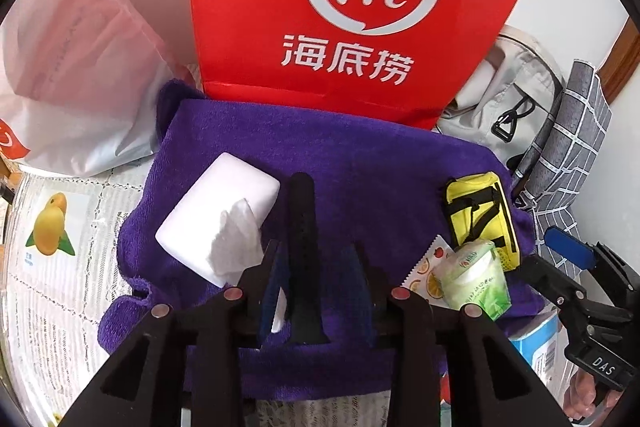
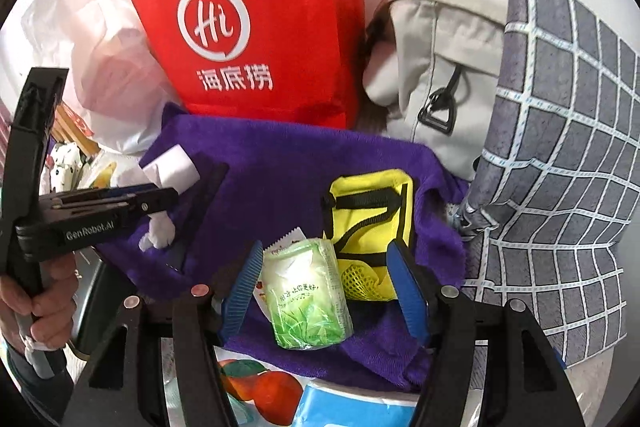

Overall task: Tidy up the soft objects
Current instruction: 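Open both tools to release the strap and tissue pack on the towel, then reach down and grasp the white glove with the right tool while the left tool withdraws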

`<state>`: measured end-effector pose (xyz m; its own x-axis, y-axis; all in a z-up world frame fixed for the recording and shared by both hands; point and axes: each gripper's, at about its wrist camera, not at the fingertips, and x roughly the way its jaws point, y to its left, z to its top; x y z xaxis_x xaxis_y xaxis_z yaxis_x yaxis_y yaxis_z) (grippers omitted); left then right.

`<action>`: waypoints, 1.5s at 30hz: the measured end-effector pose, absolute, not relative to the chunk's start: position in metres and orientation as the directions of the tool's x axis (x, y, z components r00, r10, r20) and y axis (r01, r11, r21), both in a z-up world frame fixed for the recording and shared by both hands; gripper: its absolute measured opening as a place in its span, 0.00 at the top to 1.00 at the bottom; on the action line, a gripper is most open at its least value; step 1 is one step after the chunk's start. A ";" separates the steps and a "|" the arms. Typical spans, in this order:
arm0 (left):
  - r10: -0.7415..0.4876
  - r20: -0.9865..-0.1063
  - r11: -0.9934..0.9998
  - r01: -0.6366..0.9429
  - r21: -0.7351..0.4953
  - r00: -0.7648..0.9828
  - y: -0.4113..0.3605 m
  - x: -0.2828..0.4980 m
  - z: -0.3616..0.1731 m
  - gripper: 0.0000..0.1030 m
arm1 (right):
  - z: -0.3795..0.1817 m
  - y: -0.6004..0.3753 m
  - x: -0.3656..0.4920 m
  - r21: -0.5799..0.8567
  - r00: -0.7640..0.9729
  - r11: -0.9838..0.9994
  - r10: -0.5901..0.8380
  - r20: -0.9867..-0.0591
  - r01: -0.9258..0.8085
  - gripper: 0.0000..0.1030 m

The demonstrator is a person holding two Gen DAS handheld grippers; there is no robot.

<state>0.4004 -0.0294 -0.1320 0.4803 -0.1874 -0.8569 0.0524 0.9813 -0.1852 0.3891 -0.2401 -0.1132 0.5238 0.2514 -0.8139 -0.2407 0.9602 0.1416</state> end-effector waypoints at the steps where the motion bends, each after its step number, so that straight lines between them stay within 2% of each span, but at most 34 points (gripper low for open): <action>1: -0.187 -0.854 0.982 0.056 -0.183 0.485 -0.030 0.399 -0.129 0.69 | -0.110 -0.239 0.387 0.147 0.530 0.958 0.261 -0.807 -0.248 0.38; 6: -0.166 -0.838 0.986 0.069 -0.153 0.520 -0.031 0.388 -0.110 0.69 | -0.090 -0.228 0.370 0.136 0.556 0.948 0.280 -0.782 -0.287 0.37; 9: -0.160 -0.829 0.987 0.064 -0.149 0.536 -0.028 0.378 -0.096 0.69 | -0.083 -0.226 0.350 0.205 0.542 0.924 0.359 -0.760 -0.324 0.34; 10: -0.159 -0.823 0.987 0.065 -0.148 0.546 -0.027 0.374 -0.092 0.68 | -0.084 -0.225 0.343 0.231 0.530 0.913 0.385 -0.755 -0.335 0.33; 11: -0.161 -0.817 0.986 0.068 -0.149 0.554 -0.026 0.367 -0.088 0.59 | -0.084 -0.223 0.337 0.246 0.522 0.907 0.400 -0.754 -0.341 0.32; 12: -0.164 -0.814 0.986 0.069 -0.151 0.558 -0.023 0.361 -0.085 0.55 | -0.086 -0.221 0.327 0.256 0.513 0.902 0.411 -0.754 -0.348 0.32; 21: -0.155 -0.806 0.987 0.062 -0.146 0.572 0.004 0.300 -0.076 0.55 | -0.111 -0.181 0.255 0.228 0.465 0.869 0.437 -0.770 -0.440 0.28; 26: -0.158 -0.801 0.986 0.051 -0.158 0.577 0.026 0.261 -0.082 0.55 | -0.137 -0.147 0.234 0.123 0.451 0.873 0.359 -0.818 -0.472 0.24; 33: -0.142 -0.812 0.988 0.030 -0.153 0.567 0.054 0.218 -0.099 0.55 | -0.170 -0.121 0.222 -0.046 0.464 0.893 0.188 -0.866 -0.448 0.24; 34: -0.148 -0.811 0.987 0.028 -0.160 0.566 0.058 0.213 -0.100 0.55 | -0.172 -0.120 0.220 -0.065 0.469 0.893 0.171 -0.867 -0.445 0.29; 36: -0.161 -0.806 0.984 0.025 -0.178 0.570 0.064 0.201 -0.101 0.55 | -0.174 -0.121 0.218 -0.073 0.474 0.897 0.160 -0.866 -0.436 0.49; 37: -0.162 -0.805 0.983 0.024 -0.181 0.570 0.066 0.198 -0.102 0.55 | -0.174 -0.123 0.219 -0.064 0.471 0.902 0.162 -0.867 -0.426 0.64; 45: -0.154 -0.817 0.984 0.008 -0.180 0.555 0.073 0.173 -0.115 0.55 | -0.124 -0.156 0.204 0.135 0.528 0.918 0.329 -0.783 -0.372 0.73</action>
<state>0.1730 0.0730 -0.1155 0.5550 -0.1541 -0.8175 0.0084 0.9837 -0.1798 0.2038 -0.1563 -0.1237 0.5281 0.3287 -0.7830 -0.3717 0.9185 0.1349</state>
